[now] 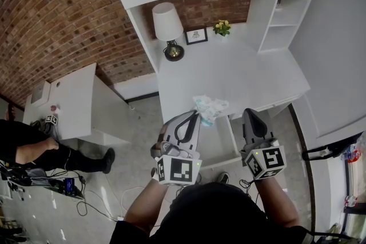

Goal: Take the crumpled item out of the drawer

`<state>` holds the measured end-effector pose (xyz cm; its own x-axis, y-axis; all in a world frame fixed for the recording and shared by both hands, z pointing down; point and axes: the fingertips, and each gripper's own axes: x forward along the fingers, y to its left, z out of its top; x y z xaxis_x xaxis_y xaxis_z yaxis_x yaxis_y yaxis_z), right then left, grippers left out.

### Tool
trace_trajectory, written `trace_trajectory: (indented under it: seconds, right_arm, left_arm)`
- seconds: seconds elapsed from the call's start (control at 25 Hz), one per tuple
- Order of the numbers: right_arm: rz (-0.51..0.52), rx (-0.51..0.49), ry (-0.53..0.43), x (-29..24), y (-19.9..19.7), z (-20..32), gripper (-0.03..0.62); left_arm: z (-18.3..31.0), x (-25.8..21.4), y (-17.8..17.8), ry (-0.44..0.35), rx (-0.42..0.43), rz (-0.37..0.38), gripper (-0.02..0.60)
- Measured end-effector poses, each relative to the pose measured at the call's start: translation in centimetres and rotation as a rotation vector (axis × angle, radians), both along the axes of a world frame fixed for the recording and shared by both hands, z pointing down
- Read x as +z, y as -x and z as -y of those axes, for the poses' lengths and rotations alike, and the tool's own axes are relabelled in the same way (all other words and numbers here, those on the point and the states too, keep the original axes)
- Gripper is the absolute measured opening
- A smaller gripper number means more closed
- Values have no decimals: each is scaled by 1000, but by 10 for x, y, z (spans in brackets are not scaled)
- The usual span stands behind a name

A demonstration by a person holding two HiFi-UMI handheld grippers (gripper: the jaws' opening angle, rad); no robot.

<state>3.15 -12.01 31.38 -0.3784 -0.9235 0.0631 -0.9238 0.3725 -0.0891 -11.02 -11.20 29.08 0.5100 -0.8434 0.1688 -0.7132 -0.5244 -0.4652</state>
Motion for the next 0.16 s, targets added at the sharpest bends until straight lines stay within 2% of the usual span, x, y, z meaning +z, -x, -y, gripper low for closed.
trace_trajectory:
  seconds: [0.16]
  right_arm:
    - [-2,-1,-1,0,2,-1,0]
  left_arm:
    - [-1,0,1,1,-1,-2,15]
